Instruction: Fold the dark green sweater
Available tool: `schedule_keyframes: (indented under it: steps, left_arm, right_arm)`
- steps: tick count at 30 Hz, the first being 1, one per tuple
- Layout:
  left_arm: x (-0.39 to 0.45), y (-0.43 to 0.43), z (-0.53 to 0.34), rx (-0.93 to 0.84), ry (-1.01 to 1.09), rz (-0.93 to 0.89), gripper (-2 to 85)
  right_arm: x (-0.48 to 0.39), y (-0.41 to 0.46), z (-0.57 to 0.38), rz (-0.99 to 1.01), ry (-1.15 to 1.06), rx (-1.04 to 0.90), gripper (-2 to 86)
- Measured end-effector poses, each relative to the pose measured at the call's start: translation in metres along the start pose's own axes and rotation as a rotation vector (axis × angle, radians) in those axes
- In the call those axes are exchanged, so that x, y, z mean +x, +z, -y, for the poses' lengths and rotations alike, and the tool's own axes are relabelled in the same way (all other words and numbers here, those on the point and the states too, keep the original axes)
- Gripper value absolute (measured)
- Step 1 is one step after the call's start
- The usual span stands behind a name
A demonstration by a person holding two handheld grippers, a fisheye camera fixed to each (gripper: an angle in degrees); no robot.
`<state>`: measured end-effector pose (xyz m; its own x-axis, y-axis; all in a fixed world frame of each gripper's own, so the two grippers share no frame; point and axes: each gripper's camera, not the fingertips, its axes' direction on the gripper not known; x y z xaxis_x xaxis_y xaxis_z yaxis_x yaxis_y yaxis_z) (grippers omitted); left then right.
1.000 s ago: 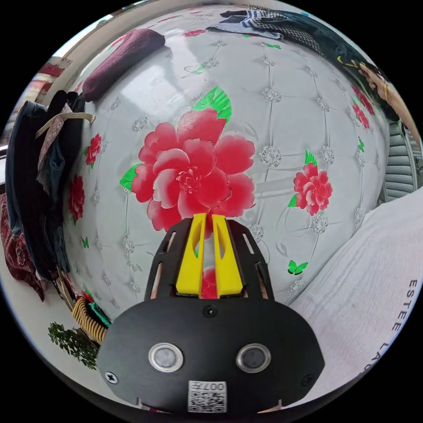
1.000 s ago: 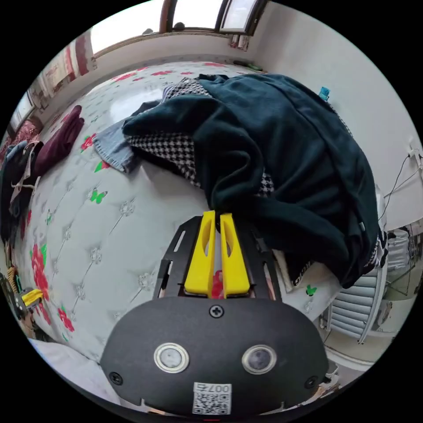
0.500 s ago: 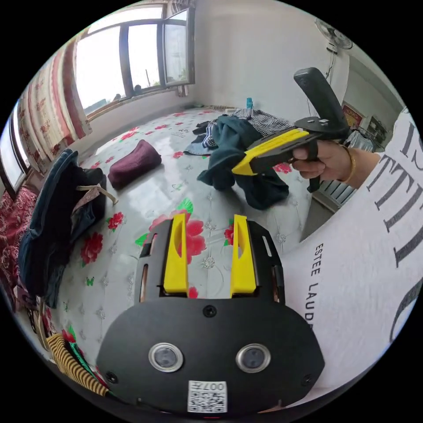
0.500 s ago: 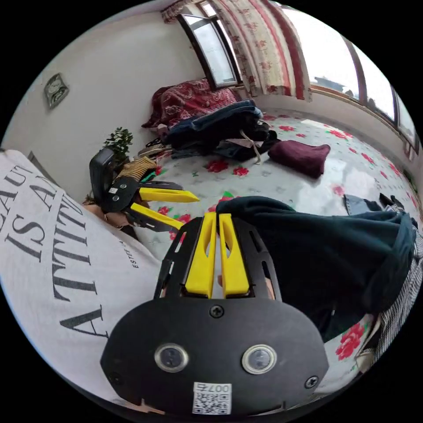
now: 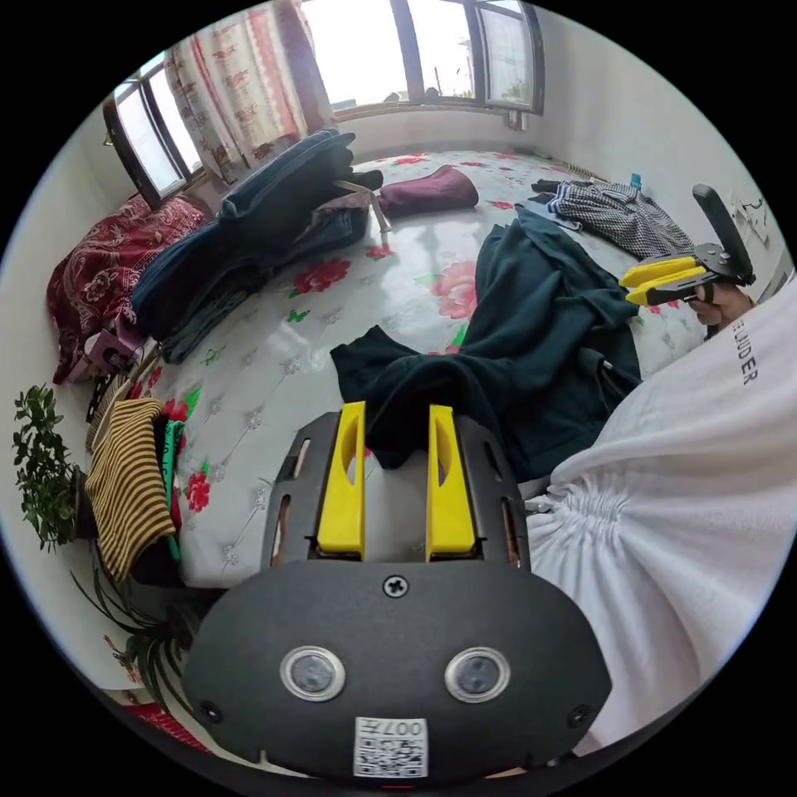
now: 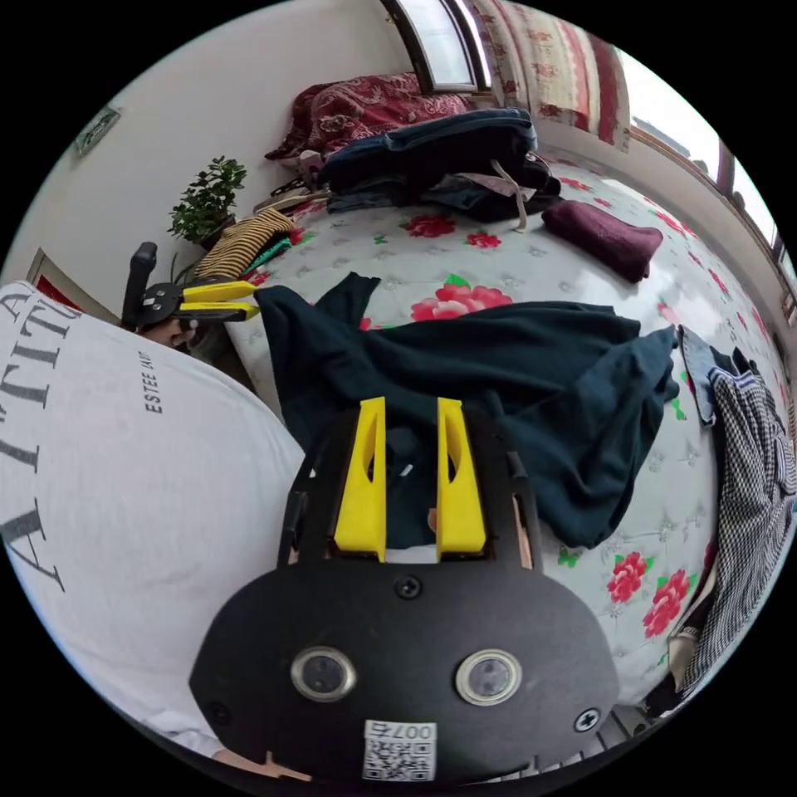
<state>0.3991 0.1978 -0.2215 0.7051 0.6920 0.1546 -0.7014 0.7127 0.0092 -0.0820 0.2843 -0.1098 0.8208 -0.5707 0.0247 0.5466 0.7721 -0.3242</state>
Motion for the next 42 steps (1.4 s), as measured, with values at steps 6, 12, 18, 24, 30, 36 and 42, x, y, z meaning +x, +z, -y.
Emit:
schedule_keyframes:
  steps: [6, 12, 18, 24, 30, 36, 42]
  left_arm:
    - [0.045, 0.010, 0.008, 0.027, 0.217, 0.007, 11.7]
    - [0.101, 0.031, 0.019, 0.040, 0.413, -0.020, 11.5]
    - [0.108, 0.121, 0.018, -0.278, 0.458, 0.115, 2.9]
    - [0.043, 0.094, 0.024, -0.199, 0.148, -0.090, 3.4]
    - [0.030, 0.036, -0.008, -0.014, 0.228, 0.080, 5.5]
    - [0.068, 0.020, -0.028, 0.052, 0.515, 0.053, 7.5]
    - [0.127, 0.128, -0.036, -0.201, 0.723, -0.011, 9.6]
  right_arm:
    - [-0.035, 0.038, 0.009, -0.070, -0.099, -0.105, 8.8]
    - [-0.044, 0.093, 0.019, -0.112, 0.042, -0.243, 7.4]
    - [-0.022, 0.054, -0.005, -0.110, 0.304, -0.080, 1.5]
    - [-0.024, -0.028, -0.060, -0.275, 0.284, 0.048, 1.6]
    - [-0.107, -0.009, -0.016, -0.311, -0.138, 0.009, 4.5]
    - [-0.164, 0.069, 0.006, -0.351, -0.505, -0.232, 4.5]
    - [-0.168, 0.054, -0.018, -0.522, -0.501, -0.223, 0.5]
